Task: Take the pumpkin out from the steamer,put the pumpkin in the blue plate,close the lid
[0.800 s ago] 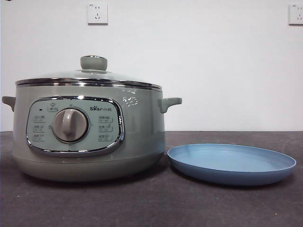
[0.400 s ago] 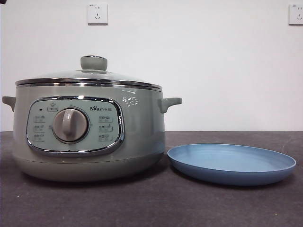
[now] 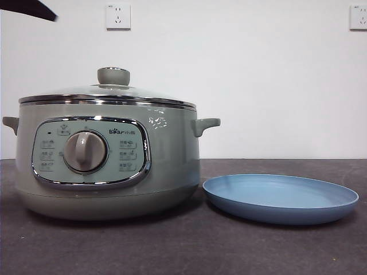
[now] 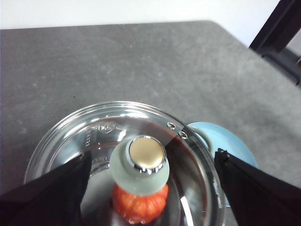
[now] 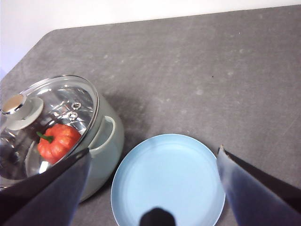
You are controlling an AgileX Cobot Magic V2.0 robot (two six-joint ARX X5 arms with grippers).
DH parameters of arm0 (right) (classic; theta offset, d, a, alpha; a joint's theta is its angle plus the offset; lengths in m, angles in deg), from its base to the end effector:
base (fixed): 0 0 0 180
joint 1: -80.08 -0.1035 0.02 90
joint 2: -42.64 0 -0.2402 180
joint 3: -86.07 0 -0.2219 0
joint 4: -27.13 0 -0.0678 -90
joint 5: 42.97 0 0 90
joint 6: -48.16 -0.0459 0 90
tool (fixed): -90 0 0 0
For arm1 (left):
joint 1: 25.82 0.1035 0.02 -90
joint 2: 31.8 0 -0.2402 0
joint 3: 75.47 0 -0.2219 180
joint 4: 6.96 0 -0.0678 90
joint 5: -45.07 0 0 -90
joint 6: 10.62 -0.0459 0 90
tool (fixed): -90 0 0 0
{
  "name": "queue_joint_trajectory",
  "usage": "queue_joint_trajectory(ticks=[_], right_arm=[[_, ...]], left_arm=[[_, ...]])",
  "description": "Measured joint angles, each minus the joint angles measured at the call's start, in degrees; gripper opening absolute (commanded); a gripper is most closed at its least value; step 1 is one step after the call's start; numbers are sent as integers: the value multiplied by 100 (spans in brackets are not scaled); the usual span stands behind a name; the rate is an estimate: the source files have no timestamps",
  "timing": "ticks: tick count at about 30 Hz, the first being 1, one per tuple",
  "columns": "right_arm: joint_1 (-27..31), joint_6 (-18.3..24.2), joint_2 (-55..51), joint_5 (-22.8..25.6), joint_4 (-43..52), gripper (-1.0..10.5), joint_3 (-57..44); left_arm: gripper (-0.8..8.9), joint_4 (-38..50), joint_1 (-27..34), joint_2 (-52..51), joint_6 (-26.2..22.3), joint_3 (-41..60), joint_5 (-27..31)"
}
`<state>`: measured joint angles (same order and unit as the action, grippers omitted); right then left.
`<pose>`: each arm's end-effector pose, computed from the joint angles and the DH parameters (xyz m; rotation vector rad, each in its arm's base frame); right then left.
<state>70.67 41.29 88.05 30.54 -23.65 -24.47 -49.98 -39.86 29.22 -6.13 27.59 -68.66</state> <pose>0.1497 0.0380 0.3147 0.1447 0.4957 0.4152 0.2039 -0.0700 0.3245 -0.1148 0.5050 -0.6277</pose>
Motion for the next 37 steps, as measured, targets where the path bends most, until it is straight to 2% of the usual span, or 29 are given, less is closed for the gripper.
queue_joint_trajectory(ticks=[6, 13, 23, 24, 28, 30, 31, 37], right_arm=[[0, 0, 26, 0, -98, 442, 0], [0, 0, 28, 11, -162, 442, 0], [0, -2, 28, 15, -177, 442, 0], [0, 0, 28, 15, -177, 442, 0], [0, 0, 28, 15, -216, 442, 0], [0, 0, 28, 15, -223, 442, 0], [0, 0, 28, 15, -232, 442, 0], [0, 0, 28, 15, -260, 442, 0]], left_arm=[[439, 61, -599, 835, -302, -238, 706], [438, 267, -960, 1488, -503, -249, 1252], [432, 299, -1106, 1768, -695, -251, 1327], [398, 299, -1106, 1779, -699, -251, 1377], [106, 299, -1106, 1784, -758, -251, 1462], [11, 299, -1106, 1784, -809, -251, 1462], [-14, 299, -1106, 1784, -839, -251, 1486], [-13, 334, -1106, 1784, -903, -251, 1488]])
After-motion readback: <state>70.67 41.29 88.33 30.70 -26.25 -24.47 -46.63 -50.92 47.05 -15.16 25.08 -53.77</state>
